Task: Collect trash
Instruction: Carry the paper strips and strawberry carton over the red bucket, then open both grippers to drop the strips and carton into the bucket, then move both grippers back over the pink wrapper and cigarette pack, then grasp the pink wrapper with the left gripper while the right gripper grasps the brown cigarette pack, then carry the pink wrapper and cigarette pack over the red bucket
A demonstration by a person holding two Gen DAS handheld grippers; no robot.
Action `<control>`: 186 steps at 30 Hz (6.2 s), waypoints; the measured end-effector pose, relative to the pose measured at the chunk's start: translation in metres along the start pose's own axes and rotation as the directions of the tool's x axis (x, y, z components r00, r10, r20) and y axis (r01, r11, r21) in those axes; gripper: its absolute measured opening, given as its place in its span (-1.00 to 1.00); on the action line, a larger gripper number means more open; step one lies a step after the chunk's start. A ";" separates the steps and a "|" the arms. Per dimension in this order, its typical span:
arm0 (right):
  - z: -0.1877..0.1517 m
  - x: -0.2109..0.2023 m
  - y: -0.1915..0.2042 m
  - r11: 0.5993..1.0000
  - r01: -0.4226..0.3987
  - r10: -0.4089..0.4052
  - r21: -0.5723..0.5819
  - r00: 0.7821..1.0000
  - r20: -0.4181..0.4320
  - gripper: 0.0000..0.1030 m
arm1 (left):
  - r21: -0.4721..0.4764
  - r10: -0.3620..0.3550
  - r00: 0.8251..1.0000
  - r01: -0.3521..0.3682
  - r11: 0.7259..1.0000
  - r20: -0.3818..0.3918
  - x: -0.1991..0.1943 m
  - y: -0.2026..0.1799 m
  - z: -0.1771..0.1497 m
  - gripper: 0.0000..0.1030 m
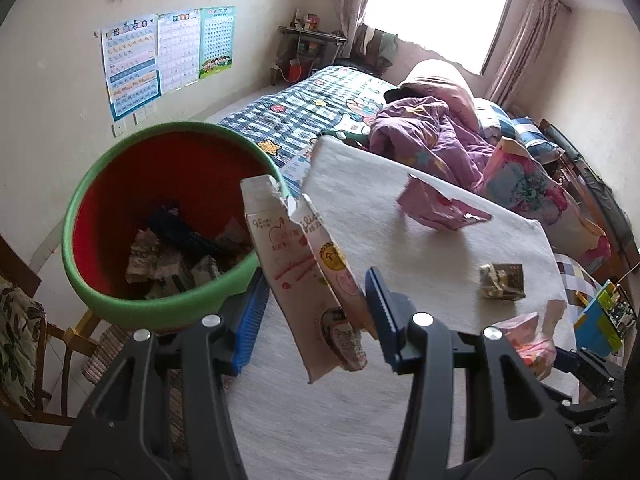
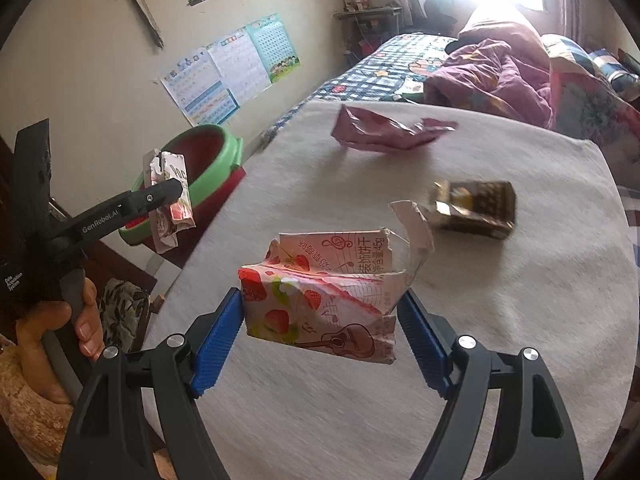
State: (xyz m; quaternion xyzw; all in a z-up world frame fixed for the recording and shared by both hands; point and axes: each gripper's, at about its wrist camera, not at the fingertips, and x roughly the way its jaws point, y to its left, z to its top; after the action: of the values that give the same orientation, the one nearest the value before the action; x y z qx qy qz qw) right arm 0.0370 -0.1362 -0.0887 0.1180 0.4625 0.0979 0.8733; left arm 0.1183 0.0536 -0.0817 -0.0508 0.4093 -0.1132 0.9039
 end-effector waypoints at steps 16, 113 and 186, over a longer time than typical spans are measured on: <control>0.053 0.027 0.059 1.000 -0.015 0.017 -0.024 0.997 0.078 0.47 | 0.005 0.020 0.999 -0.020 1.000 0.026 -0.001 0.070 0.034 -0.08; -0.007 -0.007 -0.137 0.959 0.188 -0.193 0.212 0.981 0.005 0.46 | -0.204 -0.154 0.974 0.119 0.972 -0.166 0.166 -0.111 0.059 0.73; 0.015 -0.005 -0.029 0.996 0.047 -0.053 0.081 0.996 0.077 0.47 | -0.052 -0.052 0.999 0.051 0.997 -0.013 -0.013 0.008 0.009 -0.29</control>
State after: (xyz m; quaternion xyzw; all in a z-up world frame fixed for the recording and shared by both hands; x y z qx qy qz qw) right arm 0.0484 -0.1669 -0.0858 0.1447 0.4339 0.0527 0.8877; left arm 0.1180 0.0642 -0.0674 -0.0841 0.4169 -0.1262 0.8962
